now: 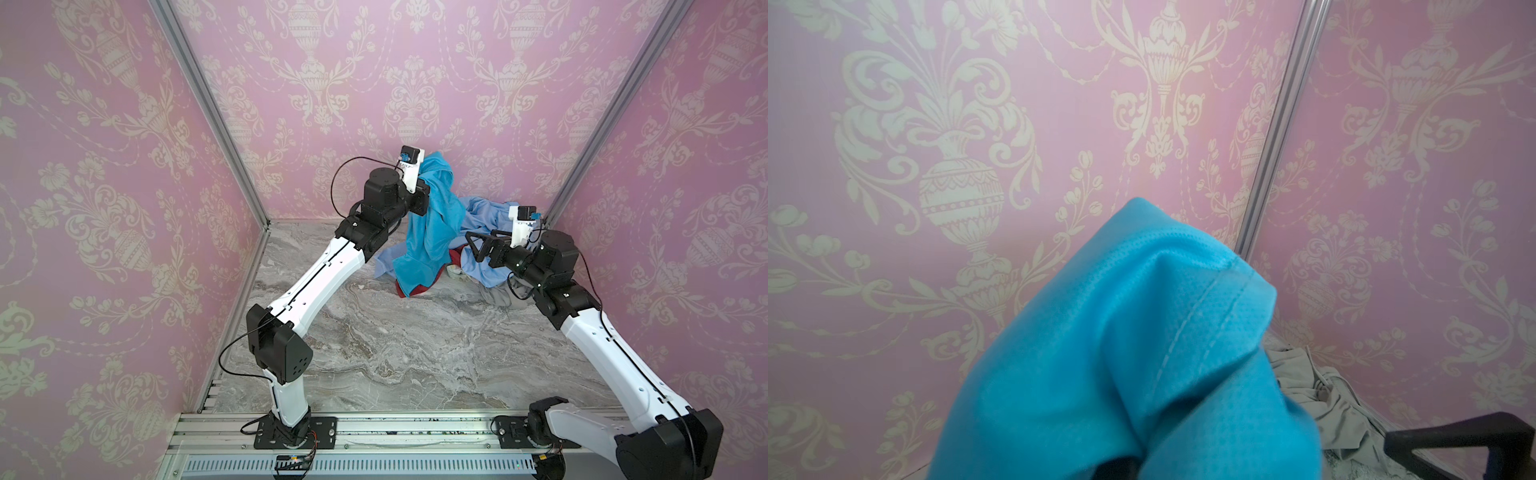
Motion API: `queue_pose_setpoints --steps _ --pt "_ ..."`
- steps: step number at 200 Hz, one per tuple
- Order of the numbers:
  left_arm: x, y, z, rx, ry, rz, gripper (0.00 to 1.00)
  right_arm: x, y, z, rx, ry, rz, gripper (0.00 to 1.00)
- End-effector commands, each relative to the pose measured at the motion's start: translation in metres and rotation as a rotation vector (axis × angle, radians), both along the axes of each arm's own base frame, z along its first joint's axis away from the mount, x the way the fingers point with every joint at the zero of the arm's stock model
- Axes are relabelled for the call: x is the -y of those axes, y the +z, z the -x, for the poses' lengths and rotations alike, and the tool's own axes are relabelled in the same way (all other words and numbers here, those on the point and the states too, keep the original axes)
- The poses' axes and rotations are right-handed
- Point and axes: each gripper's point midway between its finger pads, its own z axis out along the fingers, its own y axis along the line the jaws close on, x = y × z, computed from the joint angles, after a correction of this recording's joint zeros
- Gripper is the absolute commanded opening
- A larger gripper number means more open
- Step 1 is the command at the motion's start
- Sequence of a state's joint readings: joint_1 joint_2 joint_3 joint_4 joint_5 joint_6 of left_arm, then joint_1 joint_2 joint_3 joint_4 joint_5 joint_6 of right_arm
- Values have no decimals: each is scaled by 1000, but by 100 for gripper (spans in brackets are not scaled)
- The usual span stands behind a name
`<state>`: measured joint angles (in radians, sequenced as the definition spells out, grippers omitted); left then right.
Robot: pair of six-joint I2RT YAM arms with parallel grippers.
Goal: Pick out a specific cloth from the pile
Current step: 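Grasp the teal cloth with the left gripper and release it from the right gripper, then carry the teal cloth with the left gripper away from the pile toward the wall corner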
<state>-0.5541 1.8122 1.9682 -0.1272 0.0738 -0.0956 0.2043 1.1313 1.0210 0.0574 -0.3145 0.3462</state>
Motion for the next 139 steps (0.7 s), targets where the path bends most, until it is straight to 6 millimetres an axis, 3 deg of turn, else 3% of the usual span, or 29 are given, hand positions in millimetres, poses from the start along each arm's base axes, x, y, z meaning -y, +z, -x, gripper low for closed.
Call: queue_pose_setpoints --steps 1,77,124,139 --pt "-34 44 17 28 30 21 0 -8 5 7 34 43 49 100" --pt "-137 60 3 0 227 -39 0 -64 -31 19 12 169 173 100" --pt "-238 32 -31 -95 402 38 0 -104 -64 24 -24 238 226 100" --pt "-261 20 -39 -113 443 56 0 -113 -70 25 -31 257 231 100"
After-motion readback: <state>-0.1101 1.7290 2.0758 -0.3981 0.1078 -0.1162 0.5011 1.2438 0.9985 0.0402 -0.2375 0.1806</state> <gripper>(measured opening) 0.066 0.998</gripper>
